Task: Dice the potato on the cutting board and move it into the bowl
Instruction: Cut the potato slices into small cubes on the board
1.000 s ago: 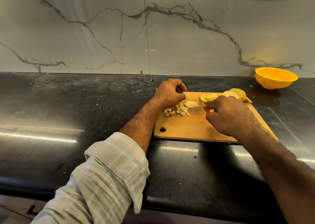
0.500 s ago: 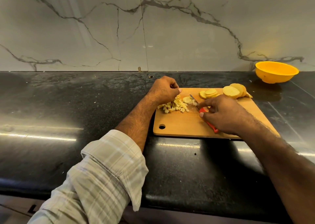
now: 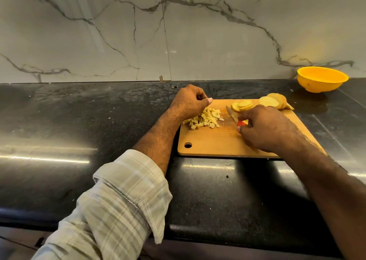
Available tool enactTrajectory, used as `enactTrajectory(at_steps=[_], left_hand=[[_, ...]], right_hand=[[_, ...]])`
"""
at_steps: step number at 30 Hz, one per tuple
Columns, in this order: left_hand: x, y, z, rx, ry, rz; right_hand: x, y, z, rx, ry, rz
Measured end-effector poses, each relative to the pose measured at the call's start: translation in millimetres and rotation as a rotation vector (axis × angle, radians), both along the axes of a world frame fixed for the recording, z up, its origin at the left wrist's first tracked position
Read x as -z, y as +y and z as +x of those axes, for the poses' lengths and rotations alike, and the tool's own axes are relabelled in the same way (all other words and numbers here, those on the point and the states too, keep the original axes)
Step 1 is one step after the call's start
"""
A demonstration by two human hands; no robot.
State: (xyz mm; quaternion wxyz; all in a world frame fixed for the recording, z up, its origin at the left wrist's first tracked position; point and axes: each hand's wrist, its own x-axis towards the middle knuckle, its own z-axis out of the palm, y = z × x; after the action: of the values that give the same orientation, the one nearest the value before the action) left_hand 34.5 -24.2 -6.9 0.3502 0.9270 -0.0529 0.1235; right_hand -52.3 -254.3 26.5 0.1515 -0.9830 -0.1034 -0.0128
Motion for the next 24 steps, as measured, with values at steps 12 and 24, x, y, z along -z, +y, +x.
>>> enactTrajectory(at_steps=[12,24], left_hand=[[-0.5,-0.4,0.5,-0.007,0.003,0.054],[-7.7,5.3,-7.6,0.023,-0.022,-0.153]], right_hand=[[6.3,11.7,-4.2,-0.092,-0.064,-0.017],[2.2,-13.4,9.7,-0.002,-0.085,0.273]])
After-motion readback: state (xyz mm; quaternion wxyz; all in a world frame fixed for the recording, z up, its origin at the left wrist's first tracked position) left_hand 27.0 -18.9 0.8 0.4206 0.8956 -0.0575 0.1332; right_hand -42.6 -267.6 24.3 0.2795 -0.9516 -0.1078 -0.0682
